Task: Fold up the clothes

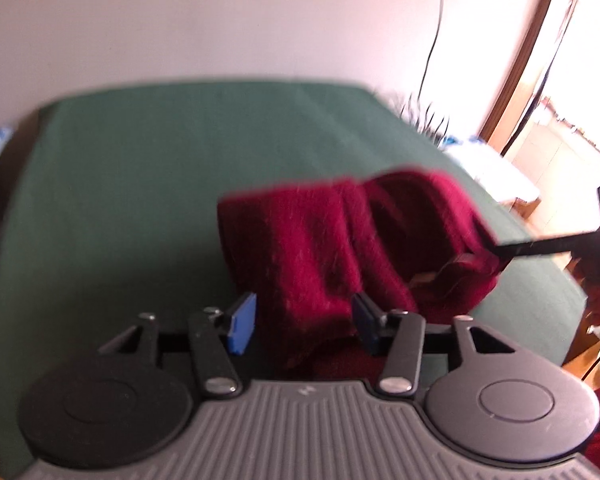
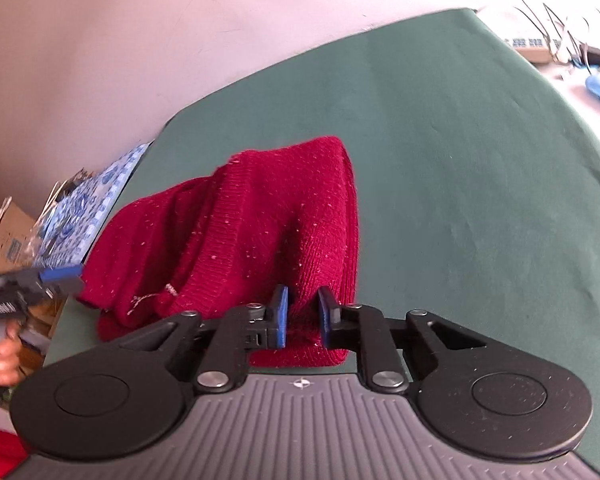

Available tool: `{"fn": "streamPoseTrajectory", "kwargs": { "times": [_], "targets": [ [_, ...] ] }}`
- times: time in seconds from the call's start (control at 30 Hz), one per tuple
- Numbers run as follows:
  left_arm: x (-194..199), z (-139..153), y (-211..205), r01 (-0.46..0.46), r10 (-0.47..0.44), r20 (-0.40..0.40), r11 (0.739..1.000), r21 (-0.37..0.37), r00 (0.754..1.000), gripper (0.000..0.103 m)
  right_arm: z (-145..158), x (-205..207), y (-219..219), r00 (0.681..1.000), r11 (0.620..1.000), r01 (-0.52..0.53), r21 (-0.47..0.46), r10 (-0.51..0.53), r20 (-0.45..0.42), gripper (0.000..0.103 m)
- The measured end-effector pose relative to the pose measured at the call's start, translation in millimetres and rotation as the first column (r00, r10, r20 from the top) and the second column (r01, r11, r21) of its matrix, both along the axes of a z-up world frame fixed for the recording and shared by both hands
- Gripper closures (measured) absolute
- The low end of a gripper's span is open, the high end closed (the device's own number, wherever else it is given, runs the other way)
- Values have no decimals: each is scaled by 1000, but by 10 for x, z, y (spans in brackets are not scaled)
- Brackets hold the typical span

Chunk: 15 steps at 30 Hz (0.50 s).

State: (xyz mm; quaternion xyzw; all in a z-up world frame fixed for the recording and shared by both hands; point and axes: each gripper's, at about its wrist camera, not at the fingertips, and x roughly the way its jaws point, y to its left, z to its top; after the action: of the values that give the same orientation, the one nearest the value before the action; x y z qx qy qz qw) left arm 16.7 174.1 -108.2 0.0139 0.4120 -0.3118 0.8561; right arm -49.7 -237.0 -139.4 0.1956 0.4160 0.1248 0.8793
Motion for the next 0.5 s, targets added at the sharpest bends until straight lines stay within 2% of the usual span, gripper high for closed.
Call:
{"fn": "streamPoseTrajectory", "kwargs": {
  "times": [0.03,0.07,0.13,0.17,0.3,0.37,0.43,0.5],
  "targets": [
    [16,-121,-41,5,-5,-24,999,32,1000,64,-22,14,-24,1000,1000,6,7,-6,-10,87],
    [4,-201,-46,7,-6,-19,999,34,1000,61,-36,25,-39,1000,1000,5,9,-5,-11,87],
    [18,-210,35,-19,18,-44,1000,-17,999,62,-53,40,-41,1000,1000,-3,-2,3,-6,87],
    [4,-163,62,-18,17,-33,1000,-17,999,62,-45,39,-26,1000,1000,-9,-16,9,-3,86],
    [-133,158,139,25,-29,68,998,50,997,62,117,-29,-65,1000,998,-20,-53,21,23,72],
    [-223,351,179,37,-46,122,996,76,992,62,274,-126,-149,996,999,17,-45,-13,88,71],
    [-320,531,175,44,-60,185,995,88,981,59,427,-190,-147,987,999,8,-41,-2,158,76],
    [-358,634,93,66,-76,222,996,54,972,56,521,-193,-26,978,998,-34,-59,46,203,76]
  ]
}}
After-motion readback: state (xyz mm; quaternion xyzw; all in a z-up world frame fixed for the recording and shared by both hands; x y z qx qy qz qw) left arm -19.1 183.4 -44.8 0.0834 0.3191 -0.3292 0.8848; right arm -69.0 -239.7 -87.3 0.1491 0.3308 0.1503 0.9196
